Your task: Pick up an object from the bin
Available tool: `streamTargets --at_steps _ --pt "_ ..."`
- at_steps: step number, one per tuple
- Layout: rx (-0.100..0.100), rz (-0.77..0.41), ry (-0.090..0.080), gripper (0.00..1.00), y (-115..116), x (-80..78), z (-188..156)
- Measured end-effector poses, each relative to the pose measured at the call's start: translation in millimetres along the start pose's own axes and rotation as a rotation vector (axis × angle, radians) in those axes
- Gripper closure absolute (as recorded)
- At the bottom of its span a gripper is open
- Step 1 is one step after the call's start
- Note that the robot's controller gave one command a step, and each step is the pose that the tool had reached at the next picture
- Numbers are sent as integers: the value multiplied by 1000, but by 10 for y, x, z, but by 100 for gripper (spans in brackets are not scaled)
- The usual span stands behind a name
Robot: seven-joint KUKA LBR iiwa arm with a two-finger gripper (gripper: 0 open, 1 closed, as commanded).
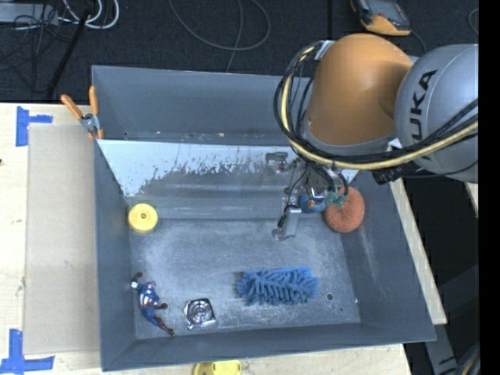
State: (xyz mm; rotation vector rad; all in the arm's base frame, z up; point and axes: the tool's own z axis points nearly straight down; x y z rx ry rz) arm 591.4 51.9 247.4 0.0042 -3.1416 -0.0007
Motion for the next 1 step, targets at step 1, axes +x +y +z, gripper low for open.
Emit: streamTargets --at_steps 1 --pt "0 -50 -4 0 -36 269 353"
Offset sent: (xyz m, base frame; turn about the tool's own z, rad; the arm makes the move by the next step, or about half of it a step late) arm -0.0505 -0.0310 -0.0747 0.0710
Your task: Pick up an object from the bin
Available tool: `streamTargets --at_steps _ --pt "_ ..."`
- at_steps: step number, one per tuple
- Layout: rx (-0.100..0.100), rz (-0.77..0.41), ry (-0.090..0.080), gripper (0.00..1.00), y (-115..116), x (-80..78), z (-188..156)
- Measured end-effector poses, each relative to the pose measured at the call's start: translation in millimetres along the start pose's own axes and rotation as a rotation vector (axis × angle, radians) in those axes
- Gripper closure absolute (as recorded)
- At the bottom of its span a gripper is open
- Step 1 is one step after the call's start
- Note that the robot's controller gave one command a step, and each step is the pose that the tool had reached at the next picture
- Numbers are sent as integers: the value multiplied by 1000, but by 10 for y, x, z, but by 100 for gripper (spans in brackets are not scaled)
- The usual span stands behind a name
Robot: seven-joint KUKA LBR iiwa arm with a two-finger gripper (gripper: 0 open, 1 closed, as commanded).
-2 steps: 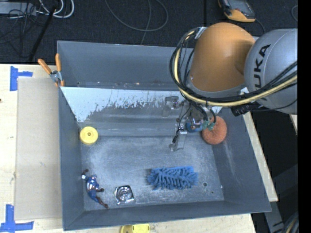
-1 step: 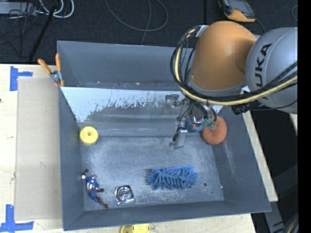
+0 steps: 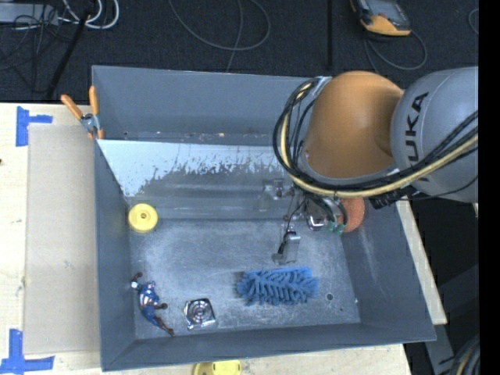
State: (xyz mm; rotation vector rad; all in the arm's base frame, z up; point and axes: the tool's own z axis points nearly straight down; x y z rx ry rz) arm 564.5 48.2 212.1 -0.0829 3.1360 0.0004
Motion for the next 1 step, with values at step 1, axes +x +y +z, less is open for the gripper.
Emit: streamTargets --at_steps 1 --pt "0 81 6 0 -170 192 301"
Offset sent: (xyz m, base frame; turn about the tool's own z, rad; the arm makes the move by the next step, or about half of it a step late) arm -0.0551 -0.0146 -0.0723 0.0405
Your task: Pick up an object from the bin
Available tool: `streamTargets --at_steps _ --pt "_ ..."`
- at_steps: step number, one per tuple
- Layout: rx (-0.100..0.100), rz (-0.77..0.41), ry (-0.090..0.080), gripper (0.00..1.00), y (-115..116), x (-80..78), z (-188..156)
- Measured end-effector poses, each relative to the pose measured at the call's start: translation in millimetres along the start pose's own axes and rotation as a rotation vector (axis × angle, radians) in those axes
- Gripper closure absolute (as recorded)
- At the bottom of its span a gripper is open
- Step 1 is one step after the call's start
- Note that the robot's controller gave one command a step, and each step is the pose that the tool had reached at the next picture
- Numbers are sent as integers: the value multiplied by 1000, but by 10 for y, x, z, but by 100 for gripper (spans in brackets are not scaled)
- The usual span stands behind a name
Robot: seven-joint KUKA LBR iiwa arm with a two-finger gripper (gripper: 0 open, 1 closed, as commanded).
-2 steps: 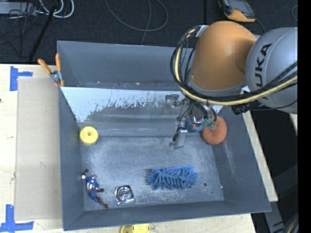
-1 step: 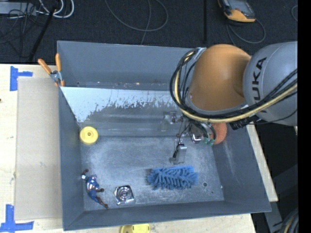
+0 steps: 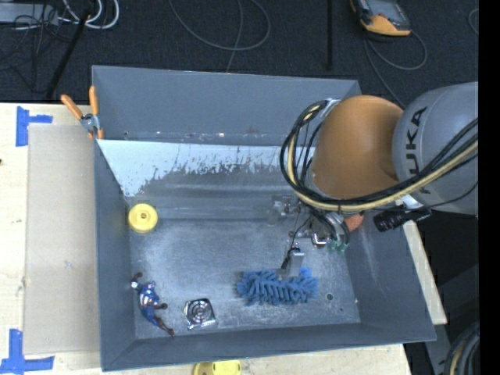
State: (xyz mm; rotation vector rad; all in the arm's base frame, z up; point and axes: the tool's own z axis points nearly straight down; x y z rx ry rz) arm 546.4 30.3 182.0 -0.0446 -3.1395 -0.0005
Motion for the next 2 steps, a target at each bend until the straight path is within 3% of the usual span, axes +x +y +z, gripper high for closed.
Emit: streamTargets --at_steps 1,2 --pt "1 -12 -1 0 5 254 298" --pt "0 -197 -1 100 80 48 935"
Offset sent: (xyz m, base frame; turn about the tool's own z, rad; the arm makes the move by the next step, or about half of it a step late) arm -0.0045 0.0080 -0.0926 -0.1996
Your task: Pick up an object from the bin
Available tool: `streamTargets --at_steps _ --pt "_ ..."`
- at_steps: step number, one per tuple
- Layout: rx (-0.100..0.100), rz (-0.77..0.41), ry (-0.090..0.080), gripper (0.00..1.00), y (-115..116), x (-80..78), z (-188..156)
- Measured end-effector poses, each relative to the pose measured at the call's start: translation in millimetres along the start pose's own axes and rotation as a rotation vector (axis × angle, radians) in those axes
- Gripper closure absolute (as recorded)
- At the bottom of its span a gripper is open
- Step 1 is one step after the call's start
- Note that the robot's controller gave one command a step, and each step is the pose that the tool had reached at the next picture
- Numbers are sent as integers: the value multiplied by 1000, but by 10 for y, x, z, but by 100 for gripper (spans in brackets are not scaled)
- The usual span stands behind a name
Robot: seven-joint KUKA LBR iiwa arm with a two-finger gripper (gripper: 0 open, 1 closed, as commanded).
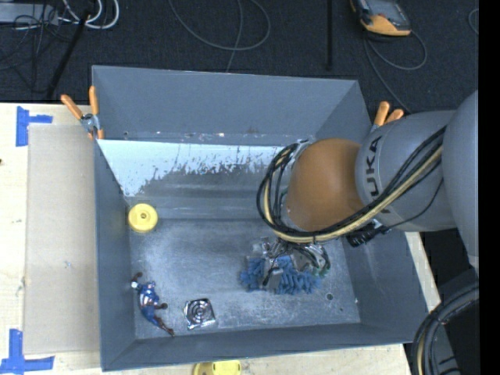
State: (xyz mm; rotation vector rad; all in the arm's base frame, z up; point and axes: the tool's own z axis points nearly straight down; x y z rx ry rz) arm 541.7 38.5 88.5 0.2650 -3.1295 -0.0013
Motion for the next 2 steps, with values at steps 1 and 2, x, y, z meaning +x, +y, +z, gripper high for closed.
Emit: streamTargets --at_steps 1,2 --pt "0 1 0 100 -1 0 0" --pt "2 21 -11 100 -190 -176 -1887"
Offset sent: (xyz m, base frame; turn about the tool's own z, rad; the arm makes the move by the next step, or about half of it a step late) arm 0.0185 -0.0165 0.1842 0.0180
